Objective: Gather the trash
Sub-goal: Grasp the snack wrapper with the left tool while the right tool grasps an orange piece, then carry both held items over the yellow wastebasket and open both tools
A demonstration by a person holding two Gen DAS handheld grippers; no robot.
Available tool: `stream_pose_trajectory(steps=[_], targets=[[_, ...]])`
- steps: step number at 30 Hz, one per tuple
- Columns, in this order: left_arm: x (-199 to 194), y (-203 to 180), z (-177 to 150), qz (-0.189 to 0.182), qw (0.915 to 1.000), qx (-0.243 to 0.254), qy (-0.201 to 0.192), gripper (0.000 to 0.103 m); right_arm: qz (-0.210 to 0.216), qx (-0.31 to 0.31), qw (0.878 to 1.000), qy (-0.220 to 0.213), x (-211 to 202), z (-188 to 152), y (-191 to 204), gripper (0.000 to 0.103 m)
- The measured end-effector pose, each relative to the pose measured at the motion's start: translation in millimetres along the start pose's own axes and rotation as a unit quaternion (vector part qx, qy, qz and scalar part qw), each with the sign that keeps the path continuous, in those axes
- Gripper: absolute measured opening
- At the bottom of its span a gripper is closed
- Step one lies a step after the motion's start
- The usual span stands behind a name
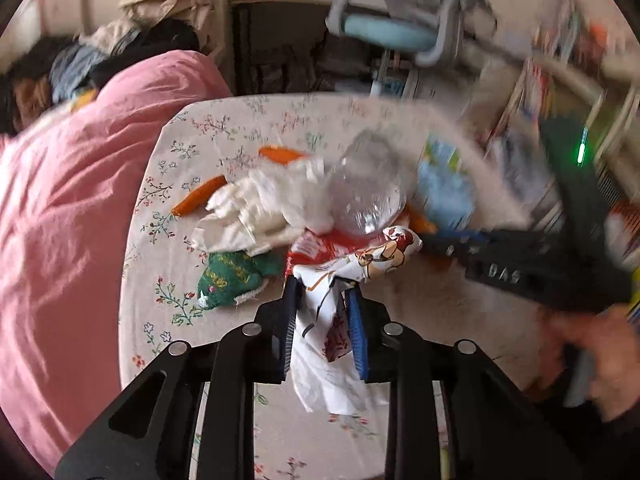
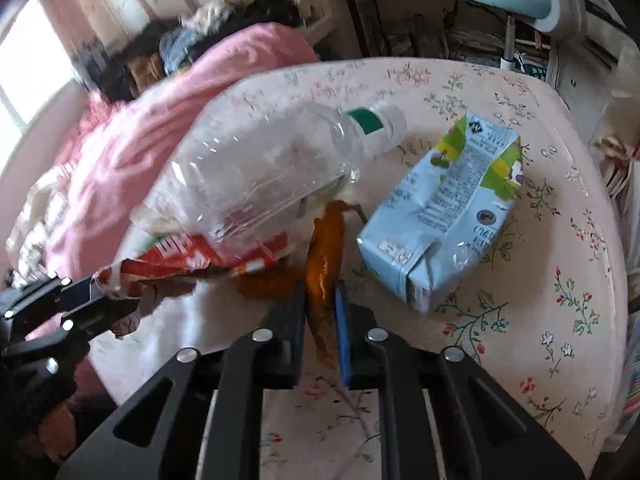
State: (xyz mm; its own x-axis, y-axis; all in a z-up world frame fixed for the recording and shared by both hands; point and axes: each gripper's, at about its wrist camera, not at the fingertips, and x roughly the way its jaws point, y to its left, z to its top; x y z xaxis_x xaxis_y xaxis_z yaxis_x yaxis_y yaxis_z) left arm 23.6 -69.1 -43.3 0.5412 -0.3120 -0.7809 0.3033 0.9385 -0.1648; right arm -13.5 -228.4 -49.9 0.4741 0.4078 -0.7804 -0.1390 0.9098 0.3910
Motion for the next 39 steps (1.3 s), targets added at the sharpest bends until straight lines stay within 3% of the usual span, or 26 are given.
stream_pose_trajectory(steps=[3,6,13,19,23,26,30,34,38,39], targets=[[-18,22,4,-0.046,0.9971,-0.056,-0.025,0.022,0.044,0.039,0.998,-0.012,-14,-3,-10,0.013],[-28,36,1,-0.059,0.9943,-0.081,-0.034,0.021,0.067,0.062,0.996,-0.019,-25,-12,-12,0.013],[-53,45,-12,-0.073,0.9932,-0.076,-0.049,0.02,0.076,0.076,0.994,-0.033,-48,-28,-6,0.013],[-80,56,-19,-0.084,0.9906,-0.081,-0.07,0.019,0.108,0.083,0.99,-0.049,-61,-50,9,0.013],[-104,62,-27,-0.096,0.9882,-0.079,-0.09,0.019,0.142,0.058,0.988,-0.033,-65,-76,34,0.013],[-119,66,-32,-0.102,0.9866,-0.075,-0.103,0.019,0.163,0.023,0.986,0.007,-58,-103,58,0.013],[-133,71,-46,-0.103,0.9859,-0.08,-0.106,0.019,0.16,-0.022,0.984,0.081,-38,-149,82,0.013],[-139,64,-66,-0.088,0.9894,-0.064,-0.096,0.02,0.127,-0.052,0.981,0.137,-21,-177,91,0.019],[-140,52,-90,-0.082,0.9925,-0.045,-0.079,0.02,0.11,-0.033,0.988,0.106,-31,-176,77,0.025],[-141,48,-95,-0.08,0.9932,-0.04,-0.076,0.02,0.105,-0.027,0.99,0.092,-35,-175,74,0.033]])
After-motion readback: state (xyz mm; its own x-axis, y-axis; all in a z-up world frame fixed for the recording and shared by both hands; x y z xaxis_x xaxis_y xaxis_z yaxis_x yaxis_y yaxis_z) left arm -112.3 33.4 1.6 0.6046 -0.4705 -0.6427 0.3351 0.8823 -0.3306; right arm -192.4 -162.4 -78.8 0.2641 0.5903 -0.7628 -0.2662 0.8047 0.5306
